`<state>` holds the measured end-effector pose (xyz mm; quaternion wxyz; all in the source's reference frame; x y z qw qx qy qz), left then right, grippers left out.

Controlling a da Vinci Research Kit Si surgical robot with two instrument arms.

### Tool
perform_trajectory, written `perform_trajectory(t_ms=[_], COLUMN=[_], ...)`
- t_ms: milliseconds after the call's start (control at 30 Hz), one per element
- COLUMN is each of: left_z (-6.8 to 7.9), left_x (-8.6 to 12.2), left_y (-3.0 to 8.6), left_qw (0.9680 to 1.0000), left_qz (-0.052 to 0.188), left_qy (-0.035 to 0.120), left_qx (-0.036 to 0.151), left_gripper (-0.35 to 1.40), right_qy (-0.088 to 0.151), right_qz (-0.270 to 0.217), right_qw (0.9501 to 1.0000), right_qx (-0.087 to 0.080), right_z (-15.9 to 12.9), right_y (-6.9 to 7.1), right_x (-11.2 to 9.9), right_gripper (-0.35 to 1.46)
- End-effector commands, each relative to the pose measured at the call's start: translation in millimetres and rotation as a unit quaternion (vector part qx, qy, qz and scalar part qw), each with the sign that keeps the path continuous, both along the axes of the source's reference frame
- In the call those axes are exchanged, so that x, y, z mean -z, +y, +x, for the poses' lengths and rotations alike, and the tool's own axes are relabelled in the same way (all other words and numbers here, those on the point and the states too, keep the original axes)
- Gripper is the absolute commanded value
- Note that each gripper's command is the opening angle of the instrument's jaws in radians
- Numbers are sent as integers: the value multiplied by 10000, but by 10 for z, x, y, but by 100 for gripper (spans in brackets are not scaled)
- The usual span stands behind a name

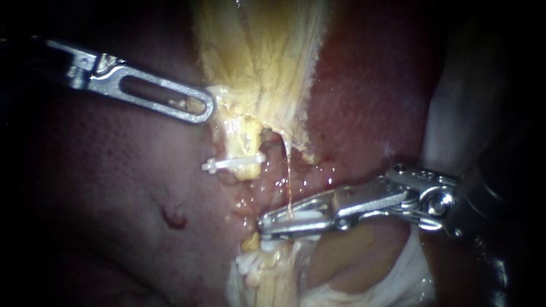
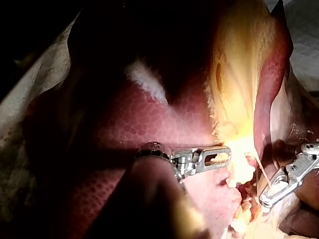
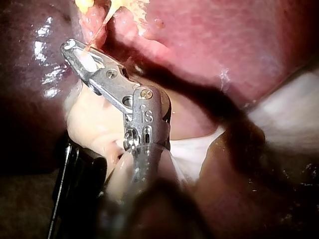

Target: Clipping second clip right tube

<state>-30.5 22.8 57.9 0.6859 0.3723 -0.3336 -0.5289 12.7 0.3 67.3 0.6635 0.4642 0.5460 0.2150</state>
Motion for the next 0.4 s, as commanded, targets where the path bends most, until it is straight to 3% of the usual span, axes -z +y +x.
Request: perform_trajectory(t_ms=[33,400], left_z=[0,0], left_x=[0,0], left_y=[0,0], left_qw=[10000,10000], left_qz=[-1,-1], left_qy=[1,2], left_qx=[0,1], left_gripper=[-35,-35], right_qy=[-1,0], right_qz=[-2,-2], right_qw=[10000,10000], right_qx=[0,0], right_z=[0,0], right_y=[-1,0], right_x=[-1,-1], right_gripper=[-35,-35])
